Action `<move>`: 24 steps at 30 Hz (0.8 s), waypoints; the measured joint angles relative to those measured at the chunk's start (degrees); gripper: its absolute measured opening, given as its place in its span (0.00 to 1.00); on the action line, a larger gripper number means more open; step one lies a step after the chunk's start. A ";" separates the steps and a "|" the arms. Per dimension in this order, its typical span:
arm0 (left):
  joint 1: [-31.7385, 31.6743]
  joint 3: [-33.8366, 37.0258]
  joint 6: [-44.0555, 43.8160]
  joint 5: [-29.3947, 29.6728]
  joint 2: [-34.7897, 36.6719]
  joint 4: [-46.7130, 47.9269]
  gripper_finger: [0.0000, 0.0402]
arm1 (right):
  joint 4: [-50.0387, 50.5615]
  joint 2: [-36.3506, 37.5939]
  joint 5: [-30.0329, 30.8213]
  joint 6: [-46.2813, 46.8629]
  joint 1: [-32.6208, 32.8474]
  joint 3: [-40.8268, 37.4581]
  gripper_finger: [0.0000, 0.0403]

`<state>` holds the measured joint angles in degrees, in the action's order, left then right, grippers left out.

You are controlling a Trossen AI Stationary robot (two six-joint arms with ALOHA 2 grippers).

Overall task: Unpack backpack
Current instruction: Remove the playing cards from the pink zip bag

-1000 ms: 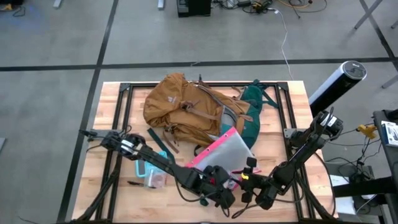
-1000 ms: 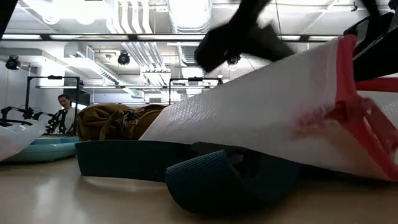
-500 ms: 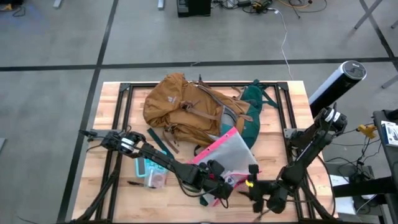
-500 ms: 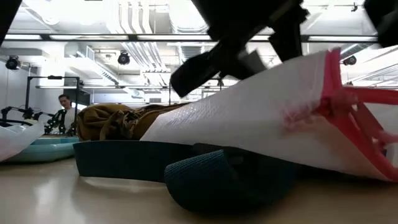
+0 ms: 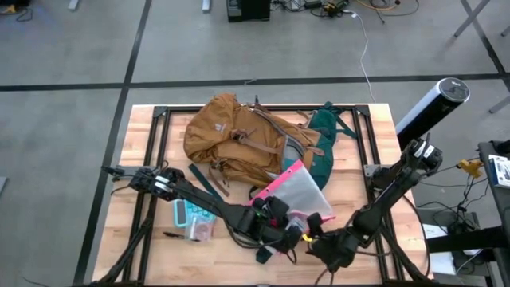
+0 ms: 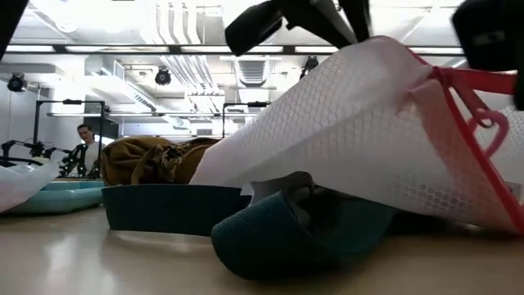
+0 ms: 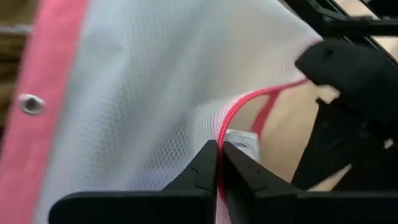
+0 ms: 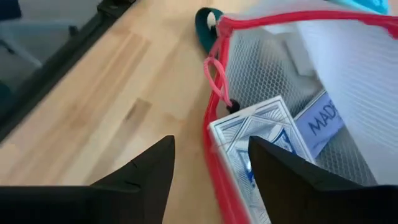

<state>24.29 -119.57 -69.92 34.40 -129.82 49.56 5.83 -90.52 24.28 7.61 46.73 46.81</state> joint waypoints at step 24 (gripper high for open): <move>-0.48 2.95 -5.68 0.70 -0.11 -1.57 0.00 | 5.47 -1.16 -17.20 -22.77 -16.41 1.79 0.86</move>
<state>23.81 -116.62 -75.59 35.09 -129.93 47.99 11.31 -91.68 7.08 -15.16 30.32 48.60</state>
